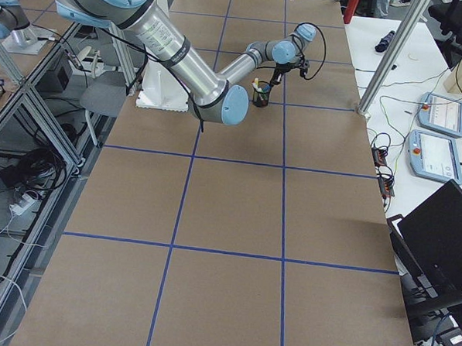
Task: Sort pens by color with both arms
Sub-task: 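Lift the blue highlighter out of the cup with the right gripper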
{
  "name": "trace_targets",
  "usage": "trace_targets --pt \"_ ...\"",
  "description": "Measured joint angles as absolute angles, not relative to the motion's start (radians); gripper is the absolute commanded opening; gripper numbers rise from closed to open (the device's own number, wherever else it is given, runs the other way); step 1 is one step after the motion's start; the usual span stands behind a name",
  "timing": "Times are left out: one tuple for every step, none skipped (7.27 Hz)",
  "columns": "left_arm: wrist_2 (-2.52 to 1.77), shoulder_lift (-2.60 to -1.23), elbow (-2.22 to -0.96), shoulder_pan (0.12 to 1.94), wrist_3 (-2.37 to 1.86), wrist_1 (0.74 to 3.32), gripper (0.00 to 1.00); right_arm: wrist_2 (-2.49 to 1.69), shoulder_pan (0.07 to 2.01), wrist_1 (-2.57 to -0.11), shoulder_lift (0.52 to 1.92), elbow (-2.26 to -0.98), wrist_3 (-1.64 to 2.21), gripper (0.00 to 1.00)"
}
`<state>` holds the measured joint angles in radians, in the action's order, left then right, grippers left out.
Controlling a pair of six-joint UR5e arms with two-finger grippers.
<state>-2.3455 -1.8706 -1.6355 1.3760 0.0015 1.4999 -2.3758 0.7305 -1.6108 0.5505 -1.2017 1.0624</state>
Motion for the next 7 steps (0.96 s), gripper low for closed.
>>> trace_targets --pt "-2.345 -1.871 -1.636 1.376 0.001 1.499 1.00 -2.375 0.742 -1.615 0.548 -1.236 1.067 0.00" --pt "-2.346 -1.871 -1.636 1.376 0.000 1.499 1.00 -2.371 0.757 -1.626 0.549 -1.286 1.071 0.00" --pt "-2.346 -1.871 -1.637 1.376 0.000 1.499 1.00 -2.358 0.771 -1.651 0.550 -1.342 1.074 0.00" --pt "-2.346 -1.870 -1.637 1.376 0.000 1.499 1.00 -2.337 0.783 -1.681 0.550 -1.403 1.075 0.00" --pt "-2.346 -1.870 -1.637 1.376 0.001 1.499 1.00 -2.312 0.797 -1.701 0.550 -1.459 1.075 0.00" --pt "-2.346 -1.869 -1.636 1.376 0.001 1.499 1.00 -2.272 0.810 -1.710 0.549 -1.500 1.075 0.00" --pt "-2.346 -1.869 -1.633 1.376 0.001 1.499 1.00 -2.205 0.817 -1.711 0.546 -1.524 1.075 0.00"
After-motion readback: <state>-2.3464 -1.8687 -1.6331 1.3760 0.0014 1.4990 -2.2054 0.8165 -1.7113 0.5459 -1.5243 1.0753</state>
